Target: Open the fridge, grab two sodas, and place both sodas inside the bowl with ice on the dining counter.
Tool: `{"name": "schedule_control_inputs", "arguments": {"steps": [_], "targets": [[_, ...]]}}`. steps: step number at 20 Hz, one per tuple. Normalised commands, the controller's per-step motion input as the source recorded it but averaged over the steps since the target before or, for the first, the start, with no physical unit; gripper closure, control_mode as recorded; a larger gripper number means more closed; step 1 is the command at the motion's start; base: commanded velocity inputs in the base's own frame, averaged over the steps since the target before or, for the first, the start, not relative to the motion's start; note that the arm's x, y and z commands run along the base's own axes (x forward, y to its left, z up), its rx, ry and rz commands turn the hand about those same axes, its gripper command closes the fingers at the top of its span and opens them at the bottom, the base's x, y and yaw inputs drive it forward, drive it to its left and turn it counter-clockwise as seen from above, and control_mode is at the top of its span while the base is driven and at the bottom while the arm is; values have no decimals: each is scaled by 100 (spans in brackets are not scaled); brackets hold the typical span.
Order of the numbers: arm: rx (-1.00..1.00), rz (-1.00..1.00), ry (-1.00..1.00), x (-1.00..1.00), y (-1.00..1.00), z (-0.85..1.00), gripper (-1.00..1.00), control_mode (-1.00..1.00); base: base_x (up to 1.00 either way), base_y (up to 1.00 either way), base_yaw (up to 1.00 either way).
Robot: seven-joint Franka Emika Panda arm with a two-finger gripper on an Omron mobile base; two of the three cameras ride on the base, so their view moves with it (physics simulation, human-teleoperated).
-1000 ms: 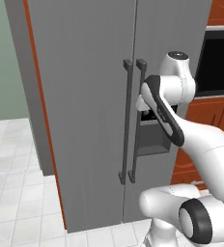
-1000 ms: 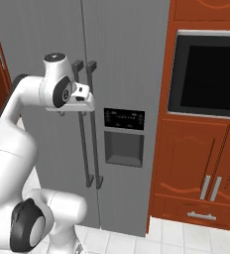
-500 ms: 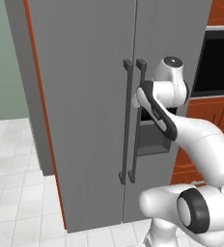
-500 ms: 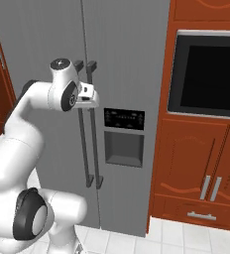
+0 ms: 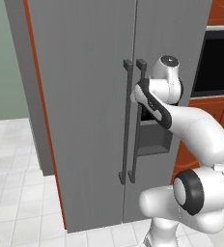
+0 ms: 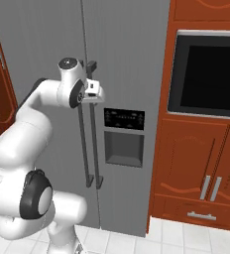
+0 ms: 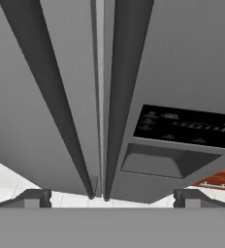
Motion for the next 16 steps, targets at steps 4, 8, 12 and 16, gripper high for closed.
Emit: {"name": "schedule_control_inputs", "arguments": {"steps": [4, 8, 12, 16], "targets": [[-1, 0, -5, 27, 0, -21, -100, -100, 0, 0, 0], [0, -1, -1, 30, 0, -22, -100, -100, 0, 0, 0], [0, -2, 0, 36, 0, -20, -100, -100, 0, 0, 0], [0, 0, 4, 37, 0, -8, -100, -100, 0, 0, 0]]}}
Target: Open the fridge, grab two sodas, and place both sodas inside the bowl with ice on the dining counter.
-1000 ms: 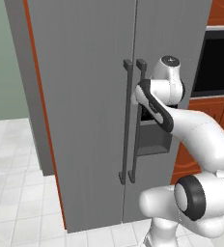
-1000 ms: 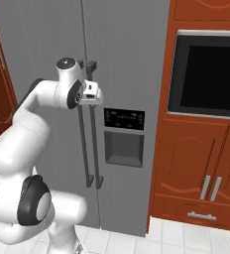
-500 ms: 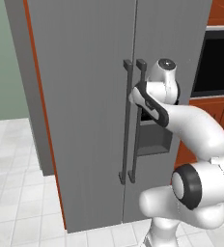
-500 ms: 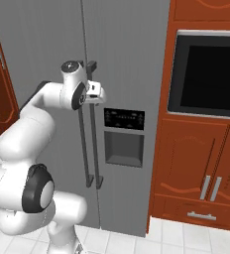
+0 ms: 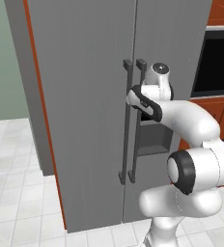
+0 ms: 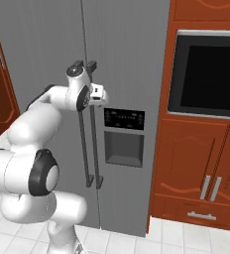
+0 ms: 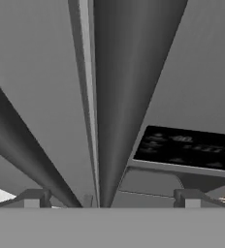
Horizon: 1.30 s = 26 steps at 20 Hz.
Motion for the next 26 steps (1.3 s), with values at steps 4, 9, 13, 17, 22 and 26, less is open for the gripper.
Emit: {"name": "schedule_control_inputs", "arguments": {"steps": [4, 9, 13, 17, 22, 26], "targets": [[0, 0, 3, 35, 0, -12, -100, -100, 0, 0, 0], [0, 0, 1, 31, 1, -23, -100, -100, 0, 0, 0], [0, 0, 0, 26, 0, -35, -100, -100, 0, 0, 0], [0, 0, -3, 31, 0, -40, -100, -100, 0, 0, 0], [0, 0, -5, 40, 0, -41, -100, -100, 0, 0, 0], [0, 0, -1, 61, 0, -40, 100, -100, 0, 0, 0]]}}
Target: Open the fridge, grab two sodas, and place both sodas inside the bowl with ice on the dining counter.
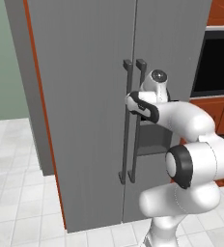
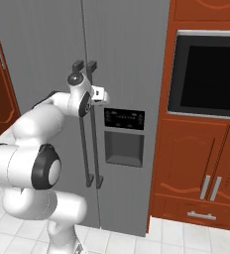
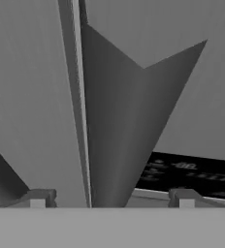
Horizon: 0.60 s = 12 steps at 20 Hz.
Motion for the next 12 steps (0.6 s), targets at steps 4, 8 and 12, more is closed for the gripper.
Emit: {"name": "schedule_control_inputs", "arguments": {"steps": [4, 8, 12], "targets": [[0, 1, 0, 63, 0, -37, 100, -100, 0, 0, 0], [0, 6, 0, 42, 0, -39, 100, -100, 0, 0, 0], [0, 6, 0, -16, -4, -25, 100, -100, 0, 0, 0]]}}
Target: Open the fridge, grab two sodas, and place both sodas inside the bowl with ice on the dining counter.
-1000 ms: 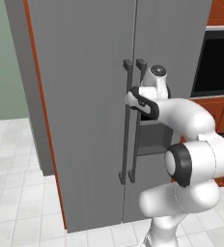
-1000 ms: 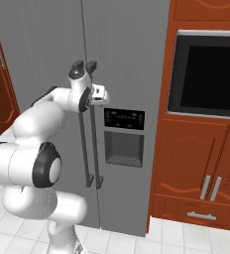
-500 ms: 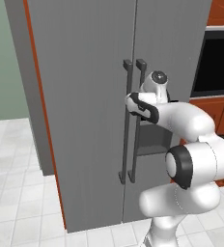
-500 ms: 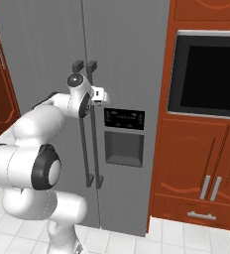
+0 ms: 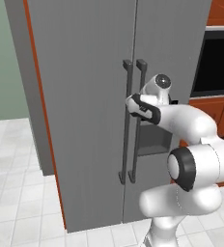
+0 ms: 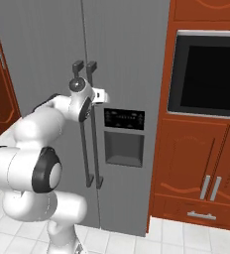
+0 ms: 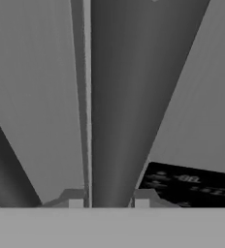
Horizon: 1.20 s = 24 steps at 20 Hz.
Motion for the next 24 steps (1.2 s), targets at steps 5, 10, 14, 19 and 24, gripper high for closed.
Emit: {"name": "schedule_control_inputs", "arguments": {"steps": [5, 10, 14, 19, 24], "targets": [[0, 1, 2, -87, -14, -1, 100, -100, 0, 0, 0], [-3, 0, 4, -99, -18, 14, 100, -100, 0, 0, 0], [-5, 0, 7, -75, -17, 13, 100, -100, 0, 0, 0], [-13, 0, 6, -42, 7, -17, -100, -100, 0, 0, 0], [-15, 1, -7, -72, 4, 23, -100, -100, 0, 0, 0]]}}
